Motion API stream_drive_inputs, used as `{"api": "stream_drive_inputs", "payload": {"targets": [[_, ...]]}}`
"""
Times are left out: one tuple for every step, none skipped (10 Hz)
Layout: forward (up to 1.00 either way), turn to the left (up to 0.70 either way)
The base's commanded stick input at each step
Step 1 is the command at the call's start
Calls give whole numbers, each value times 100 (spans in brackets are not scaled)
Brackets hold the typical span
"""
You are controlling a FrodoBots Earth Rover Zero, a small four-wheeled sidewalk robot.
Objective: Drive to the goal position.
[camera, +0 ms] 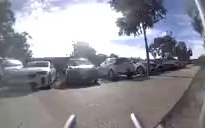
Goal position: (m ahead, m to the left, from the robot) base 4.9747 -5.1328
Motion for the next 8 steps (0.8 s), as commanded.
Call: {"api": "stream_drive_inputs", "payload": {"targets": [[100, 40], [100, 0], [100, 0], [100, 0], [100, -40], [100, -40], [100, -40], [100, -40]]}}
